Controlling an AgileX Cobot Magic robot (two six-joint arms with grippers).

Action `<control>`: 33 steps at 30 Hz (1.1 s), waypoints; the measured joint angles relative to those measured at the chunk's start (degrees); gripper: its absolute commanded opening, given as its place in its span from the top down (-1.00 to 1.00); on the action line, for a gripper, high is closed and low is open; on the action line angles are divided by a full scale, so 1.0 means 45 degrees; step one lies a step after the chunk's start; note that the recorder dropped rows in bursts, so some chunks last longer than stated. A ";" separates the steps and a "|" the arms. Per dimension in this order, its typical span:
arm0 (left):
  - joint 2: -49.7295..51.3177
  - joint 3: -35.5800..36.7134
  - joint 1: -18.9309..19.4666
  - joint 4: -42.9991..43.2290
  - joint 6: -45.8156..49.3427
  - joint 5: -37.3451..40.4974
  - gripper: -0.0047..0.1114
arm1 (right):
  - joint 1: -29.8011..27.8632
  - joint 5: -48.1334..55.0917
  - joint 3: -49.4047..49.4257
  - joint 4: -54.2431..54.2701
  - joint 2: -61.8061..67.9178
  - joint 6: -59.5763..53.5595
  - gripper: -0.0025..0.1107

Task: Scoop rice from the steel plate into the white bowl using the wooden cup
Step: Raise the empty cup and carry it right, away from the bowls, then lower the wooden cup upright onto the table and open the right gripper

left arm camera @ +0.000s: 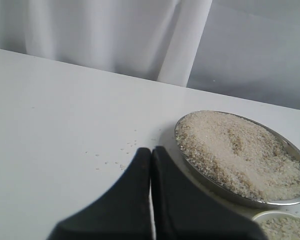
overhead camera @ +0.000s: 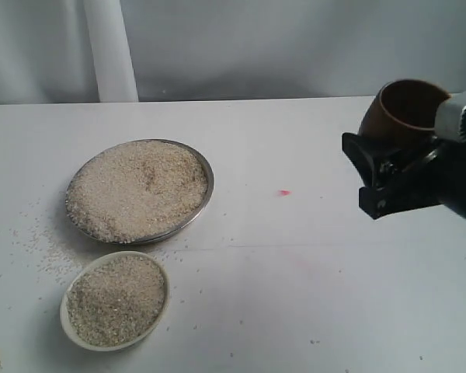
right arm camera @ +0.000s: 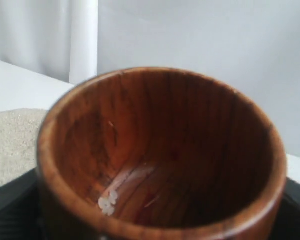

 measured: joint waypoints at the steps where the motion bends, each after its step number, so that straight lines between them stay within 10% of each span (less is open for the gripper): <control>1: 0.0000 0.0000 0.0000 0.0000 0.0000 0.0000 0.92 | 0.0000 -0.0263 0.0104 0.0006 0.0359 0.0029 0.96; 33: 0.0000 0.0000 0.0000 0.0000 0.0000 0.0000 0.92 | -0.0480 -0.8500 -0.0109 0.0055 1.0992 0.0057 0.96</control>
